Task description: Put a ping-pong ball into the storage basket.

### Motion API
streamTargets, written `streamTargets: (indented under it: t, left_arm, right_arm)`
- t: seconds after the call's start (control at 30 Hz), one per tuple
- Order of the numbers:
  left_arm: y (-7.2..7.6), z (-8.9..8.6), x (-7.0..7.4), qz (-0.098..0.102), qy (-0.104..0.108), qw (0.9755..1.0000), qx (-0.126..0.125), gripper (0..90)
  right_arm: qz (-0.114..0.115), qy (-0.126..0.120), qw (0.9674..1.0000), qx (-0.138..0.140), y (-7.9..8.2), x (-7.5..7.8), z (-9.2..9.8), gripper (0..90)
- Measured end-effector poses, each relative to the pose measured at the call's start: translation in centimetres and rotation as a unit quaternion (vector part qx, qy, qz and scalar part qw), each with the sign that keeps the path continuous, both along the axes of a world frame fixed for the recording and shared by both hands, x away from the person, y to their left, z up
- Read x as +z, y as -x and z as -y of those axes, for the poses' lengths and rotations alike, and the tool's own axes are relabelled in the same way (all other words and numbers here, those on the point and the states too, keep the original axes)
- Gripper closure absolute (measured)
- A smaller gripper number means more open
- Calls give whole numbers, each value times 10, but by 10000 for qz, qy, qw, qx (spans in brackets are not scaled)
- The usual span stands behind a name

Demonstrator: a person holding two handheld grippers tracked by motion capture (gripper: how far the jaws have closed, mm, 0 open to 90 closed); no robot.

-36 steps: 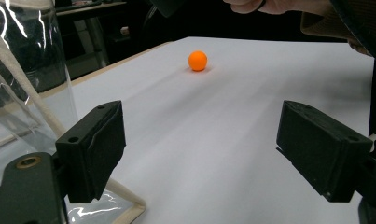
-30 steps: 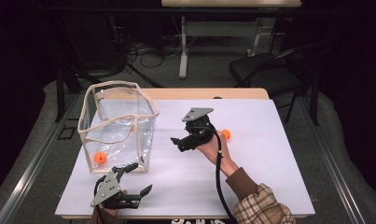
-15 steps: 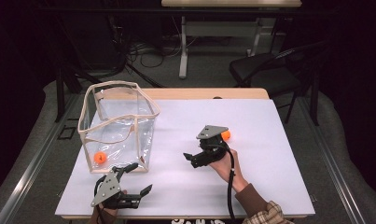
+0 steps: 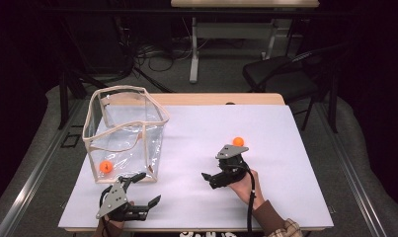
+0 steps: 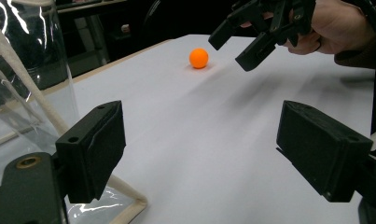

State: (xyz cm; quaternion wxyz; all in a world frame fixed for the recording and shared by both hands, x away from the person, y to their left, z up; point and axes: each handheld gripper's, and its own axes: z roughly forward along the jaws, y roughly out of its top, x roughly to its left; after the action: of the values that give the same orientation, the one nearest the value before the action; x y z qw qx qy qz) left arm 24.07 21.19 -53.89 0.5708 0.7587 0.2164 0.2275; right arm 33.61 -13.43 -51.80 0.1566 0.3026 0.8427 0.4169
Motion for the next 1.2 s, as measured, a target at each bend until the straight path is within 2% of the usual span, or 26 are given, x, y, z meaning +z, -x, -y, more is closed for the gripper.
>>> streamTargets:
  t: [0.1, 0.33, 0.67, 1.2]
  left_arm:
    - [0, -1, 0, 4, 23, 10000, 8, 155]
    - [-2, 0, -1, -19, -16, 10000, 1, 155]
    - [-2, 1, 0, 3, -64, 10000, -1, 155]
    - [-1, 1, 0, -10, -82, 10000, -3, 155]
  right_arm:
    - [-62, 1, 10000, -20, 1, -2, 2, 41]
    - [14, -90, 9999, -81, 11, -6, 9, 36]
    - [85, -65, 9999, -82, 25, -8, 15, 33]
    - [87, -9, 9997, -250, 27, -12, 28, 34]
